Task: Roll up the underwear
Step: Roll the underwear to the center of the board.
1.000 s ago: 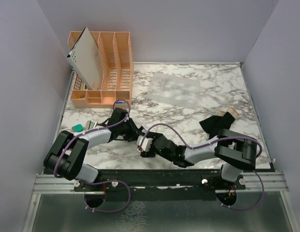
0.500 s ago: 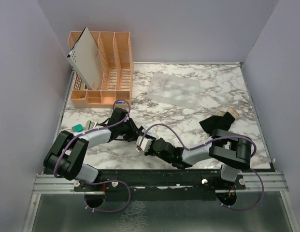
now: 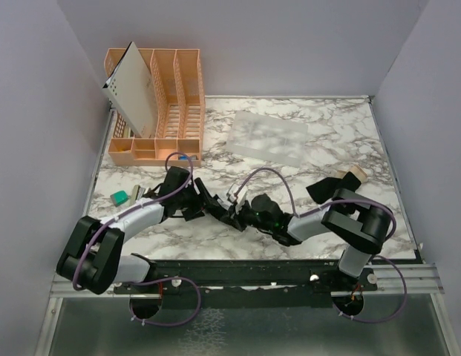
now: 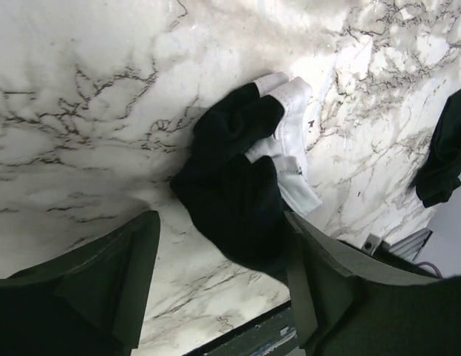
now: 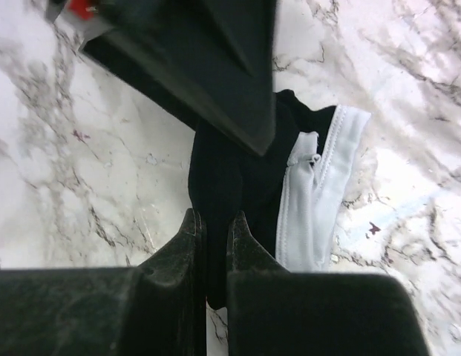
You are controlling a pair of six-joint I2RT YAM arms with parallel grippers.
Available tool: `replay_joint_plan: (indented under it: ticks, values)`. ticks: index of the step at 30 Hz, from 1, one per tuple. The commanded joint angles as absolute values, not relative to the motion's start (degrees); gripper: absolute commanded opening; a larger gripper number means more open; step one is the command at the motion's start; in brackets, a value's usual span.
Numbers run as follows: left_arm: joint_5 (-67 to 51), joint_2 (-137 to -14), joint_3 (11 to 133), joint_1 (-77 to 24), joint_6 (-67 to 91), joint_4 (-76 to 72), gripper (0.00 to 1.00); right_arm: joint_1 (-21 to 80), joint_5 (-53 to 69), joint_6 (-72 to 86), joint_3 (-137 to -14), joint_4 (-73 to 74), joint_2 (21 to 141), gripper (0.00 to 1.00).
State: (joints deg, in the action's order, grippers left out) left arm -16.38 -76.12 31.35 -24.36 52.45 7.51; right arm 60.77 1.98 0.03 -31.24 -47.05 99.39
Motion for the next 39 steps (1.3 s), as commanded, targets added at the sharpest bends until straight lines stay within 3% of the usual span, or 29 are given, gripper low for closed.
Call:
replay_joint_plan:
  ticks: [1, 6, 11, 30, 33, 39]
  values:
    - [-13.3, -70.2, 28.7, -24.0, 50.1, 7.4, 0.74, 55.4, 21.7, 16.5, -28.5, -51.2, 104.6, 0.01]
    - [-12.5, -64.4, 26.3, -24.0, 48.5, 5.6, 0.79, 50.1, 31.1, 26.9, -26.5, -63.6, 110.6, 0.02]
    - [-15.0, -62.4, 23.2, -24.0, 48.5, 1.5, 0.8, 47.9, 31.9, 32.3, -26.4, -65.6, 114.3, 0.03]
    - [-15.4, -72.3, 21.4, -28.1, 51.6, -11.2, 0.75, 42.3, 32.2, 42.2, -23.8, -73.1, 120.6, 0.09]
    - [-14.4, -75.3, 20.8, -29.8, 52.7, -13.6, 0.7, 42.3, 32.6, 42.5, -23.8, -73.3, 121.2, 0.1]
    - [-11.0, -78.5, 21.3, -30.9, 53.8, -11.7, 0.43, 42.2, 32.0, 40.7, -24.3, -69.3, 119.5, 0.19]
